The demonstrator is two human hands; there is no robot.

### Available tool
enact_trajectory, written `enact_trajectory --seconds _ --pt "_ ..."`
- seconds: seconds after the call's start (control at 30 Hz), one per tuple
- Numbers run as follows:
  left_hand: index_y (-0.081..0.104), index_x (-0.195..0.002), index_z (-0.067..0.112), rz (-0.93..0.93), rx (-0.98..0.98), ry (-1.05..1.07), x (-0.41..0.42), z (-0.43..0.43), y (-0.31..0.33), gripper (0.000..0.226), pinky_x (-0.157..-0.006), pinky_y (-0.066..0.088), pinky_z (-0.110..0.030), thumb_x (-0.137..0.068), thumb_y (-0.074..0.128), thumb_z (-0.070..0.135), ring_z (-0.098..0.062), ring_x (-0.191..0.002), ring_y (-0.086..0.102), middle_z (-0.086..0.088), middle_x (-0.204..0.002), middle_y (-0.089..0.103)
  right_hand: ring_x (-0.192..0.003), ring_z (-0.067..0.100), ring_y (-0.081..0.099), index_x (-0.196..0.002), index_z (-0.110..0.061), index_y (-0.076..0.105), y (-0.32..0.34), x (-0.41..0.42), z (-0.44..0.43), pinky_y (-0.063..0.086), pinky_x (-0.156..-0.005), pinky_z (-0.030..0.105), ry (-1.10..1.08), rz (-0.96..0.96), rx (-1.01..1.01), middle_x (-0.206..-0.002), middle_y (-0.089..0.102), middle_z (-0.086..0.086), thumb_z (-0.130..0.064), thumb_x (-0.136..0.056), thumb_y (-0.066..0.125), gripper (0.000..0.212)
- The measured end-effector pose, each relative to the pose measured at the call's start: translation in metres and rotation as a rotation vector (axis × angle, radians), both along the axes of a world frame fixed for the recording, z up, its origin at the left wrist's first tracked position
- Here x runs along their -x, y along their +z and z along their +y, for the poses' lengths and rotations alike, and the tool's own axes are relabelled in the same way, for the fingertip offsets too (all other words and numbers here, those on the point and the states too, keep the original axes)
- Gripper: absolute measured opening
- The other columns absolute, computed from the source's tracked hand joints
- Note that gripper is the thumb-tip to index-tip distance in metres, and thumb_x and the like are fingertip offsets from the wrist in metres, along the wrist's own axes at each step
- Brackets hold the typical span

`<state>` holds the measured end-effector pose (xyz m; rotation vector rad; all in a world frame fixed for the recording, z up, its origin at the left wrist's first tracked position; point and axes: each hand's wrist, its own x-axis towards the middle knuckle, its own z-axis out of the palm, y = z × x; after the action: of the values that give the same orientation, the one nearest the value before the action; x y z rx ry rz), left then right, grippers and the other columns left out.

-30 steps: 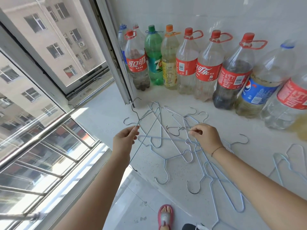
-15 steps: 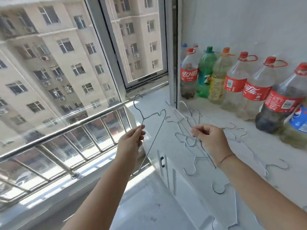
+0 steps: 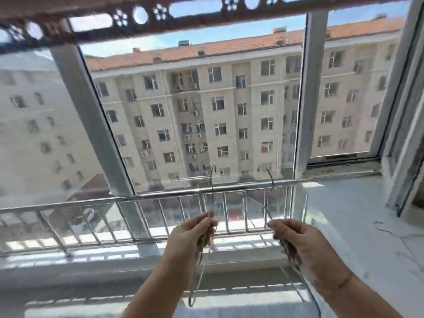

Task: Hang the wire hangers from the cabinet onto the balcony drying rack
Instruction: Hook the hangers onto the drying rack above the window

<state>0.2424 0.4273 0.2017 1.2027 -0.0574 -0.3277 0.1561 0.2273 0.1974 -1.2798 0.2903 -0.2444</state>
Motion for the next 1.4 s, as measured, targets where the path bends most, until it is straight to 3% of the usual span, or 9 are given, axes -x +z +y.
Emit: enact_trajectory --seconds 0.1,0.23,0.33,0.4,0.47,0.57,0.73,0.93,1.4 --pt "0.070 -0.099 0.000 -0.022 -0.026 0.057 0.002 0.081 0.015 0.018 -0.053 0.048 -0.016 -0.085 0.059 0.001 -0.010 -0.060 0.061 -0.008 -0.072 0.069 -0.047 0.010 0.041 -0.077 -0.004 0.073 0.019 -0.019 0.074 0.032 -0.047 0.022 0.070 -0.055 0.010 -0.056 0.057 0.001 -0.059 -0.018 0.087 0.082" --pt "0.072 -0.098 0.001 -0.065 -0.069 0.134 0.006 0.175 0.040 0.018 -0.058 0.039 -0.023 -0.084 0.061 0.005 -0.010 -0.058 0.054 -0.007 -0.071 0.067 -0.047 0.012 0.042 -0.073 -0.010 0.075 0.042 -0.044 0.165 0.034 -0.041 0.018 0.169 -0.109 -0.051 -0.056 0.060 0.003 -0.055 -0.015 0.089 0.075" --pt "0.076 -0.087 0.004 -0.088 -0.089 0.192 0.007 0.233 0.063 0.013 -0.057 0.036 -0.025 -0.082 0.064 0.009 -0.011 -0.058 0.049 -0.006 -0.070 0.065 -0.047 0.010 0.047 -0.074 -0.011 0.074 0.062 -0.058 0.224 0.038 -0.042 0.016 0.246 -0.185 -0.058 -0.057 0.062 0.002 -0.050 -0.030 0.090 0.061" --pt "0.076 -0.088 0.005 -0.105 -0.104 0.222 0.005 0.267 0.079 0.016 -0.059 0.035 -0.025 -0.078 0.067 0.015 -0.012 -0.061 0.045 -0.005 -0.070 0.063 -0.049 0.010 0.046 -0.076 -0.006 0.072 0.080 -0.065 0.259 0.040 -0.043 0.014 0.320 -0.216 -0.088 -0.058 0.059 0.005 -0.036 -0.054 0.082 0.038" --pt "0.074 -0.093 0.003 -0.122 -0.088 0.250 -0.002 0.297 0.094 0.023 -0.058 0.035 -0.024 -0.076 0.068 0.016 -0.013 -0.062 0.043 -0.005 -0.071 0.061 -0.048 0.009 0.043 -0.081 -0.001 0.068 0.097 -0.073 0.288 0.039 -0.041 0.013 0.373 -0.240 -0.098 -0.056 0.056 0.005 -0.023 -0.063 0.072 0.029" --pt "0.070 -0.096 -0.002 -0.134 -0.023 0.308 -0.020 0.336 0.115 0.020 -0.050 0.044 -0.019 -0.081 0.063 0.008 -0.011 -0.059 0.050 -0.007 -0.070 0.063 -0.043 0.008 0.043 -0.085 0.003 0.067 0.122 -0.093 0.323 0.038 -0.039 0.013 0.432 -0.285 -0.052 -0.053 0.054 0.003 -0.022 -0.065 0.069 0.032" --pt "0.068 -0.097 -0.007 -0.214 0.027 0.377 -0.055 0.378 0.152 0.023 -0.042 0.046 -0.016 -0.078 0.061 0.003 -0.012 -0.060 0.049 -0.010 -0.071 0.062 -0.050 0.009 0.042 -0.087 0.000 0.068 0.155 -0.134 0.365 0.036 -0.058 0.024 0.456 -0.359 0.046 -0.055 0.055 0.001 -0.028 -0.068 0.069 0.033" --pt "0.068 -0.099 -0.006 -0.293 0.034 0.368 -0.098 0.409 0.183 0.022 -0.042 0.045 -0.018 -0.083 0.057 0.004 -0.012 -0.057 0.048 -0.011 -0.073 0.060 -0.040 0.005 0.036 -0.090 0.000 0.067 0.191 -0.187 0.402 0.034 -0.041 0.013 0.470 -0.458 0.091 -0.050 0.052 0.000 -0.022 -0.078 0.066 0.025" --pt "0.068 -0.097 -0.002 -0.365 0.099 0.290 -0.202 0.477 0.235 0.020 -0.041 0.043 -0.014 -0.091 0.050 0.004 -0.006 -0.047 0.050 -0.004 -0.063 0.058 -0.032 0.001 0.035 -0.084 0.000 0.067 0.236 -0.280 0.468 0.031 -0.036 0.010 0.270 -0.533 0.156 -0.047 0.050 0.001 -0.015 -0.081 0.066 0.016"
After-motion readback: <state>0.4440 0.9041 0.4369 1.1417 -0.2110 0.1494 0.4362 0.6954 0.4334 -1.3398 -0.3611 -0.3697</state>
